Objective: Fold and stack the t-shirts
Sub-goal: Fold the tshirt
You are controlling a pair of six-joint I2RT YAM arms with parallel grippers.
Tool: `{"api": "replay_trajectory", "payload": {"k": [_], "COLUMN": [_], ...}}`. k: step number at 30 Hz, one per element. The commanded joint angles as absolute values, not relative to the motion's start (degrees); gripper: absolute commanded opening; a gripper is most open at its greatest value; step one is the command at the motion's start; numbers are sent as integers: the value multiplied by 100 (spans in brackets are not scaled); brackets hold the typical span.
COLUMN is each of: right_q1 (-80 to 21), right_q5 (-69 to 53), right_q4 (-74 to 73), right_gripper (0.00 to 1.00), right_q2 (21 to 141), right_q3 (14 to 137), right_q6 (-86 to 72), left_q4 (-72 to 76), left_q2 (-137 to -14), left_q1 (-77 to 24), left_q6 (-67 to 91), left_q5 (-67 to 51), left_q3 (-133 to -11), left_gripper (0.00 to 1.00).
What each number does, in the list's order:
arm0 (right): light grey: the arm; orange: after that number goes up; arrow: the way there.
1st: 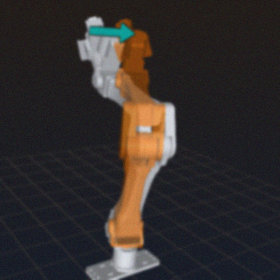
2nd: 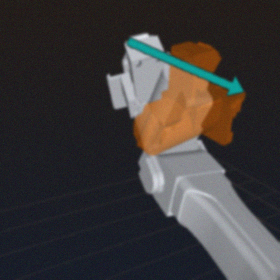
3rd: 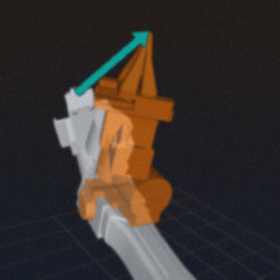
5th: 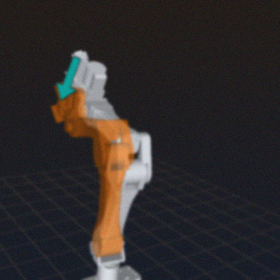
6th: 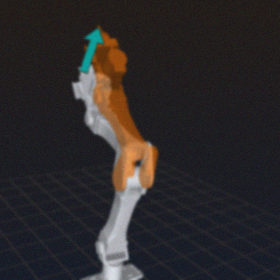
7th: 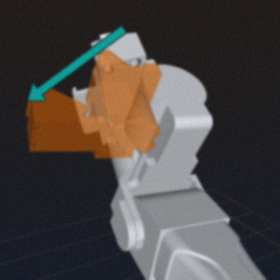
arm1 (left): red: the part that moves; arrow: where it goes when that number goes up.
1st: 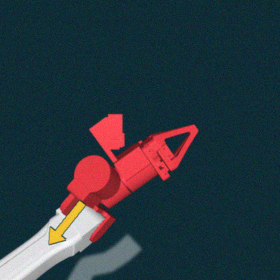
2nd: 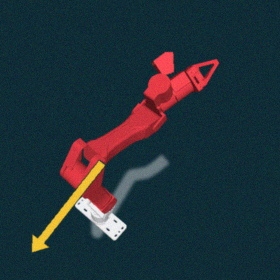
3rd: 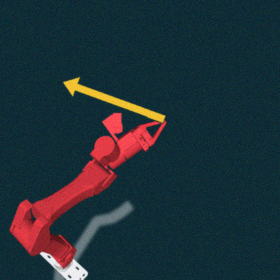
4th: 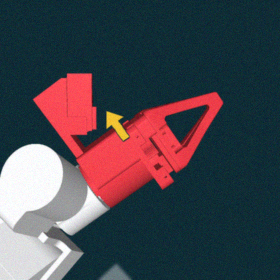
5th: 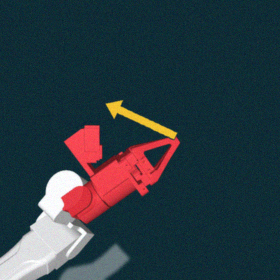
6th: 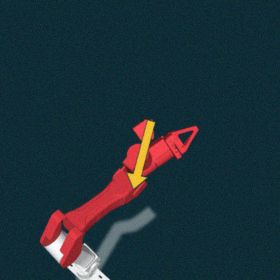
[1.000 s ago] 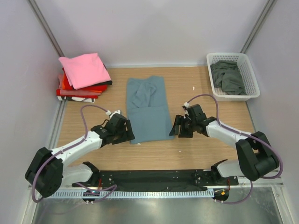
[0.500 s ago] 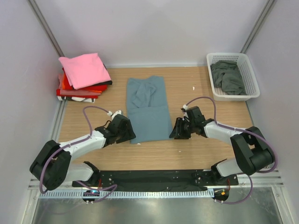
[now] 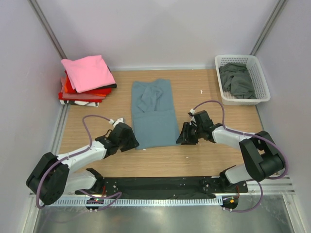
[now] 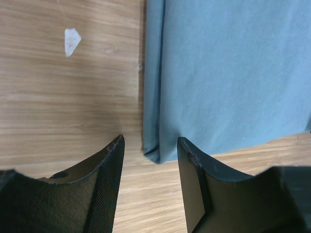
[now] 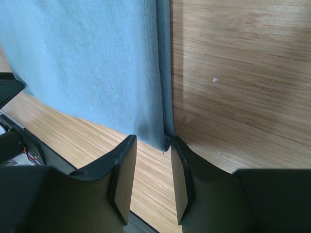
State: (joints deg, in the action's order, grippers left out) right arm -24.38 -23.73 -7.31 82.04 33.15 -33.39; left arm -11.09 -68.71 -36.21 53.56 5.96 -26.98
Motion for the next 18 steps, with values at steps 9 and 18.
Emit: {"api": "replay_trajectory", "payload": {"k": [9,18], "right_q1": [-2443,-2443], "right_q5": [-2373,-2373], "right_q4": [-589,-554], "right_gripper": [40,36], "right_q2": [8262,8262], "right_q3": [3313,3287], "right_q6": [-3331,-3331], "left_q4": [-1257,-1063], "left_q2": [-6943,-7058], "left_q1": [-3604,-3604], "left_q6": [5291,5396], "left_q5": [290,35], "left_q3": [-2347,-2224], "left_gripper": [49,32]}}
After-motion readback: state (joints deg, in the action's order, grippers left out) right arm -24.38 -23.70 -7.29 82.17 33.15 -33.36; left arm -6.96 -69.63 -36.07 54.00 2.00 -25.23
